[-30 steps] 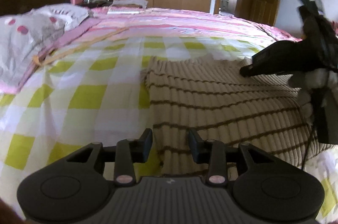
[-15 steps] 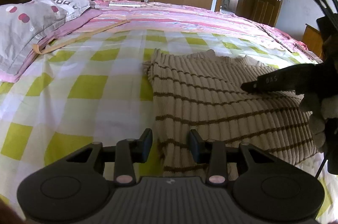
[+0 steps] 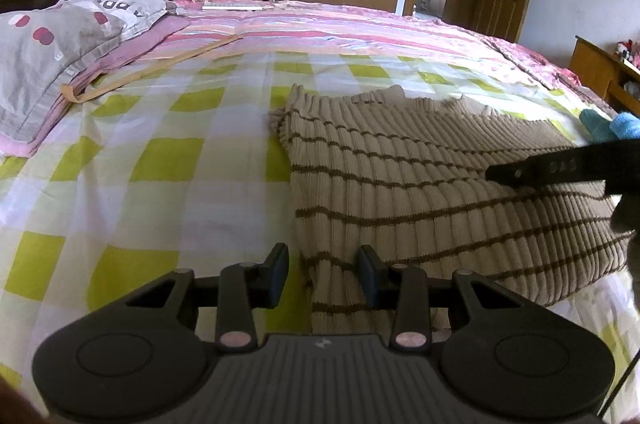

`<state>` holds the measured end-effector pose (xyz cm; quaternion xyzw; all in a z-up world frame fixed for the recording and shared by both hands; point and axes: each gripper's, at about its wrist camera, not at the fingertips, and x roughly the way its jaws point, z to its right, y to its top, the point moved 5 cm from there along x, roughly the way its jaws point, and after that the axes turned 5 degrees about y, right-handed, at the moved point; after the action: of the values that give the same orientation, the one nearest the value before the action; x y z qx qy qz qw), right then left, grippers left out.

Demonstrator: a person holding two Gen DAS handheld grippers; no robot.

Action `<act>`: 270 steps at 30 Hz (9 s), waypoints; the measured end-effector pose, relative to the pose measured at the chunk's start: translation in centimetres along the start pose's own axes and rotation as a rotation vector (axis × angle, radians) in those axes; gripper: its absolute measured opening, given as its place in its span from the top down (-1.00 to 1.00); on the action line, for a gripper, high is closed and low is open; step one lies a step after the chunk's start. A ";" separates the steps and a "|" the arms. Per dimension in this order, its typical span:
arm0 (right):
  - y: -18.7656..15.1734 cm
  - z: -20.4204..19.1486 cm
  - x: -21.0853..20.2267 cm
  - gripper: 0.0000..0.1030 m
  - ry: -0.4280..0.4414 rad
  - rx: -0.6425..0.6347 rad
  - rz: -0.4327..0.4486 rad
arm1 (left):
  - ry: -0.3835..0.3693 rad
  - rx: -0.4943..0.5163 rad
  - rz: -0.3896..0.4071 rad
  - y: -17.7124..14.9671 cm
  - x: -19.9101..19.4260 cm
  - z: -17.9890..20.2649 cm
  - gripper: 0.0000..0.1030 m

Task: Fold small clothes

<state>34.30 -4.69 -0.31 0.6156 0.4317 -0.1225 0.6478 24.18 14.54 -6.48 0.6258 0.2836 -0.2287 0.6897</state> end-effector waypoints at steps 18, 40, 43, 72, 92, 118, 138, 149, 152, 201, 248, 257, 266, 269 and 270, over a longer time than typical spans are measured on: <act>-1.1 2.1 -1.6 0.70 -0.061 0.013 -0.011 | -0.002 0.025 0.000 -0.1 0.1 0.4 0.16; -1.0 2.6 -3.9 0.58 -0.082 0.025 0.020 | 0.003 0.034 0.013 -0.2 -0.2 0.6 0.16; -1.1 3.2 -4.5 0.58 -0.081 0.044 0.026 | 0.011 0.039 0.027 -0.2 -0.5 0.8 0.16; -5.2 18.4 -10.0 0.48 0.024 0.440 0.179 | -0.128 0.381 0.080 -1.4 -3.7 19.8 0.16; -6.8 23.4 -11.7 0.37 0.220 0.584 0.223 | -0.033 0.803 0.219 -4.7 -1.6 31.8 -0.11; -4.2 22.4 -7.6 0.15 0.249 0.531 0.174 | -0.205 0.608 0.172 -2.2 -0.8 31.5 0.47; -1.4 24.9 -2.1 0.43 0.329 0.626 0.166 | -0.264 0.524 0.153 -1.6 -1.1 30.7 0.52; -0.1 23.7 -4.2 0.69 0.311 0.634 0.177 | -0.308 0.424 0.185 0.2 -2.8 28.5 0.57; 1.0 22.8 -5.0 0.70 0.314 0.625 0.188 | -0.321 0.371 0.195 0.9 -3.6 27.4 0.58; 5.2 -11.4 6.8 0.60 0.330 0.173 -0.141 | -0.117 -0.062 0.078 -3.3 -6.0 -1.3 0.67; 3.5 -16.7 7.9 0.81 0.253 -0.085 -0.164 | -0.120 0.008 -0.004 -2.8 -3.2 -1.3 0.47; 3.9 -16.5 7.2 0.74 0.283 -0.020 -0.183 | -0.135 -0.023 0.002 -2.3 -3.5 -1.9 0.47; 5.3 -17.0 3.2 0.73 0.315 -0.027 -0.135 | -0.131 -0.051 0.033 -1.7 -4.6 -2.7 0.47; 5.6 -16.9 1.6 0.72 0.302 -0.053 -0.105 | -0.131 -0.061 0.048 -1.5 -4.9 -3.0 0.46; 5.7 -16.7 1.2 0.71 0.299 -0.052 -0.099 | -0.129 -0.065 0.051 -1.4 -4.9 -3.1 0.46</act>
<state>32.13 12.09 4.92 0.5878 0.5563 -0.0501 0.5852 19.25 17.26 -4.36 0.5941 0.2298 -0.2416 0.7320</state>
